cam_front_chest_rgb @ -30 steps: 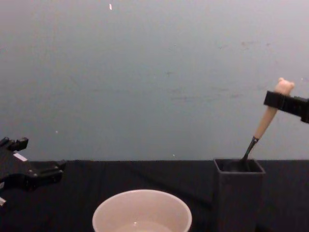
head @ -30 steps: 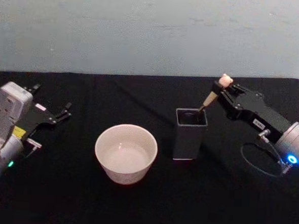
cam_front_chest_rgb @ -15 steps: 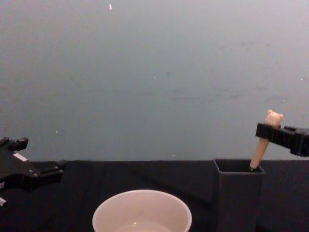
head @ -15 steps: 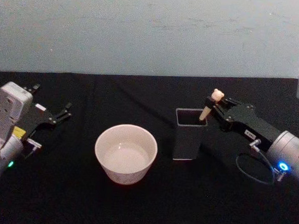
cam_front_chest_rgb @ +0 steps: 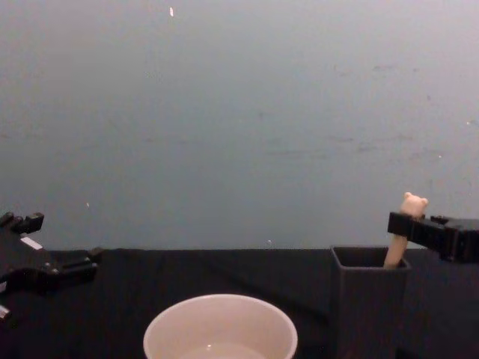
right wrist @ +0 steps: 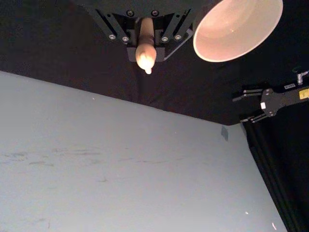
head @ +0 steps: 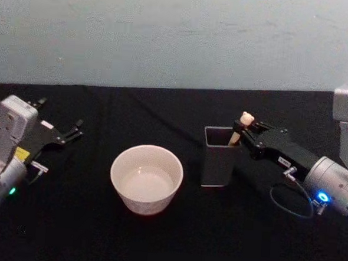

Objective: Pick up the stirring spoon with one hand, stir inside the cup, then place it back in its original position.

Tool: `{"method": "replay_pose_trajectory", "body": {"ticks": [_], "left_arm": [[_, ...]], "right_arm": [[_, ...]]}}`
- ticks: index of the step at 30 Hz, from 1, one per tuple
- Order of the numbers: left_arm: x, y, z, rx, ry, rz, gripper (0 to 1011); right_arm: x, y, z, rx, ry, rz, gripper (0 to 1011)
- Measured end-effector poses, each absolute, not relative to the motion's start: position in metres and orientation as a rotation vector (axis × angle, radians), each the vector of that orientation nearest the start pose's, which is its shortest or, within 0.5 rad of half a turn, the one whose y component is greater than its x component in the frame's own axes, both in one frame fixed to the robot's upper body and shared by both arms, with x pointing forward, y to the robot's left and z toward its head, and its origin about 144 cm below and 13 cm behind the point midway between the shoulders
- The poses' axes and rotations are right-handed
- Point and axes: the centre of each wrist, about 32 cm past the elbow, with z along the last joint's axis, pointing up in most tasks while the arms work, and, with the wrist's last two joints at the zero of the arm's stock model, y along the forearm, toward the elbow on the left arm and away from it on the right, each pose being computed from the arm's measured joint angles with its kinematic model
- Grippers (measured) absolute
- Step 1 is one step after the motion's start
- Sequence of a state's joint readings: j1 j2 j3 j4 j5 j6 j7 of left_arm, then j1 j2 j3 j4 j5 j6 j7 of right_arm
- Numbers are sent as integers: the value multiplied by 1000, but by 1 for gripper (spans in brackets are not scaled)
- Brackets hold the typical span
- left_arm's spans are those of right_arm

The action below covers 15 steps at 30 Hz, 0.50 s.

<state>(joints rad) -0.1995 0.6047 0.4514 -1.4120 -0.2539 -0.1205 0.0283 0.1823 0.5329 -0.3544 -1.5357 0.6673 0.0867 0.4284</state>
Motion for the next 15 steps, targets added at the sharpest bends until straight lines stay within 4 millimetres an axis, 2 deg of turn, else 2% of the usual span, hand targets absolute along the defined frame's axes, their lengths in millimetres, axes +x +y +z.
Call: {"method": "replay_pose_trajectory", "body": {"ticks": [15], "left_arm": [[489, 310, 1140, 304, -285, 1248, 1001]], "right_arm": [[496, -287, 1173, -13, 186, -858, 203]]}}
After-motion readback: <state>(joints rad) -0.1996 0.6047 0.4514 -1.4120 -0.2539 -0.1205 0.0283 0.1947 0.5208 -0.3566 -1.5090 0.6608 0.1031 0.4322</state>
